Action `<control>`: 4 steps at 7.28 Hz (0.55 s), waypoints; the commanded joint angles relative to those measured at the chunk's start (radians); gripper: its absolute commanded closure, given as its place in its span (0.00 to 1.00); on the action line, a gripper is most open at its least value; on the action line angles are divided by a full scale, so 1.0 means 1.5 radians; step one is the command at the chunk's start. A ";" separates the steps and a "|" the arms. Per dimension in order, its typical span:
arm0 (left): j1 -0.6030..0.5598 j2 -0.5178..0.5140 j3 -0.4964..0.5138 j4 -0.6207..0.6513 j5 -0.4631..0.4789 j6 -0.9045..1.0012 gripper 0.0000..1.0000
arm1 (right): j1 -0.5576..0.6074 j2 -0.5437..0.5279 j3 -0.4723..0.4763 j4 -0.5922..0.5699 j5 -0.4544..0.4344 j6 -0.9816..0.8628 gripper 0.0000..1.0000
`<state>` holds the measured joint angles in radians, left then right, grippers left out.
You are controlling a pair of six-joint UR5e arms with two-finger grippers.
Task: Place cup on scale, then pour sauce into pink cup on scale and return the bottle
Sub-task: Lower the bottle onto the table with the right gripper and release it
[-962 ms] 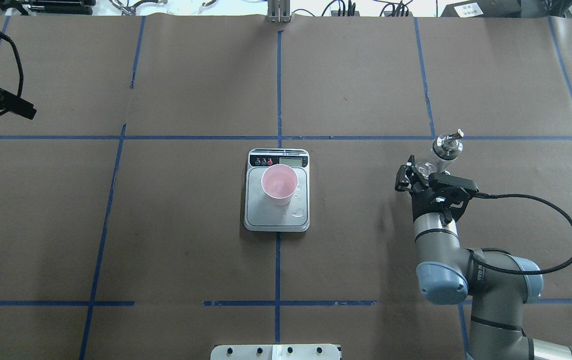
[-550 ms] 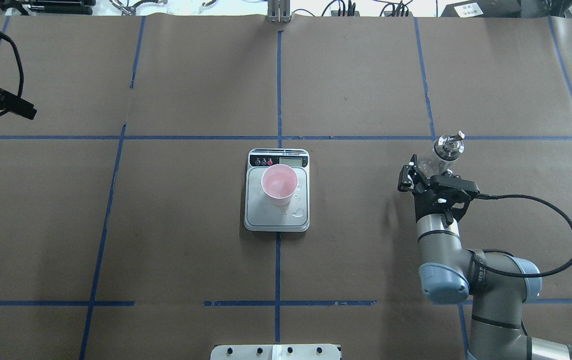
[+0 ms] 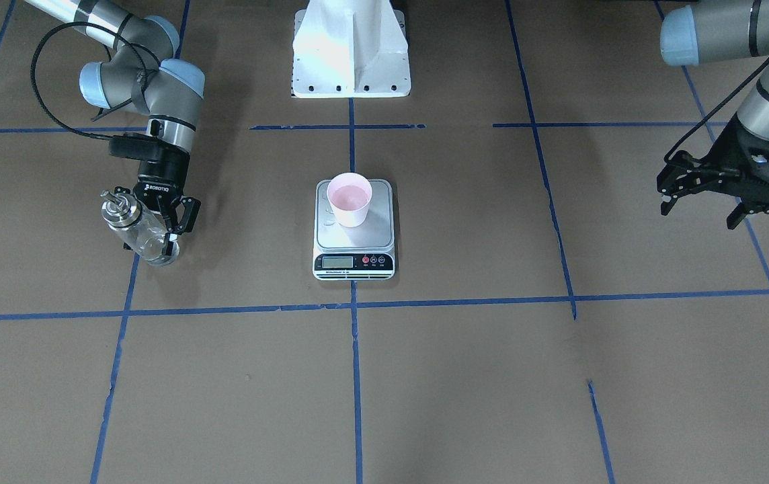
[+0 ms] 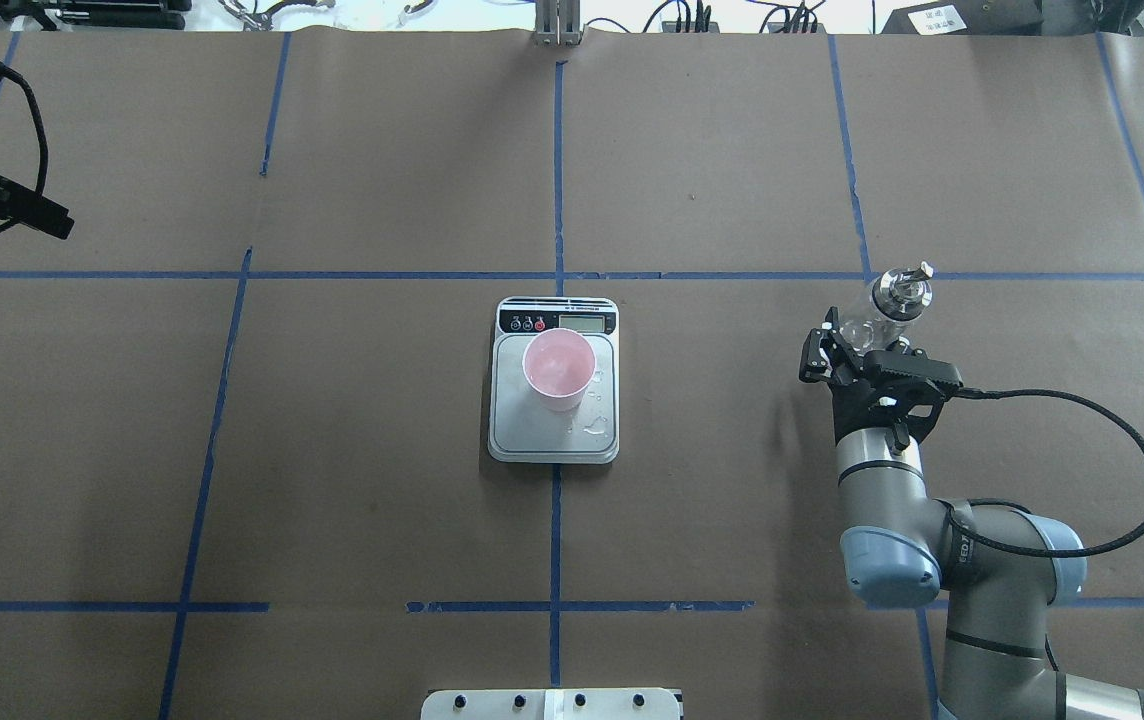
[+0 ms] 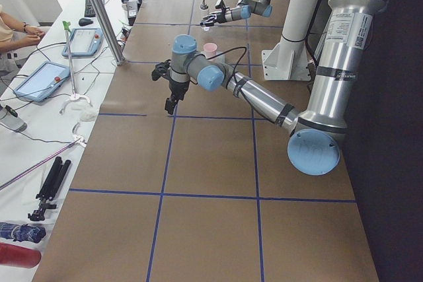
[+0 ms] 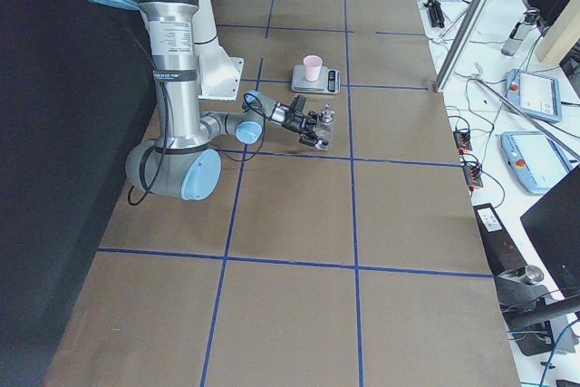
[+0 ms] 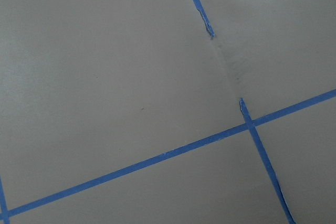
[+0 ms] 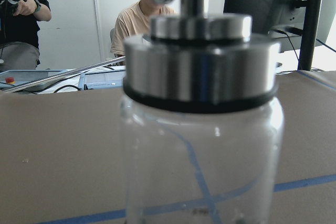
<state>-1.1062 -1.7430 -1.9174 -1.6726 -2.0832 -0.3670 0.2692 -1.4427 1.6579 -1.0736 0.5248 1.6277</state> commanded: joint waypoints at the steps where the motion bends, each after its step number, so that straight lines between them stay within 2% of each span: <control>1: 0.000 -0.001 0.000 0.000 0.000 -0.001 0.00 | 0.001 -0.008 -0.003 0.000 0.002 0.000 1.00; 3: 0.000 -0.002 -0.001 0.000 0.000 -0.001 0.00 | 0.000 -0.016 -0.003 0.000 0.007 0.000 1.00; 4: 0.000 -0.002 -0.001 -0.001 0.000 -0.001 0.00 | 0.001 -0.017 -0.003 0.000 0.007 0.000 0.96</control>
<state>-1.1061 -1.7451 -1.9185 -1.6723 -2.0828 -0.3681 0.2694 -1.4635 1.6536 -1.0738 0.5330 1.6276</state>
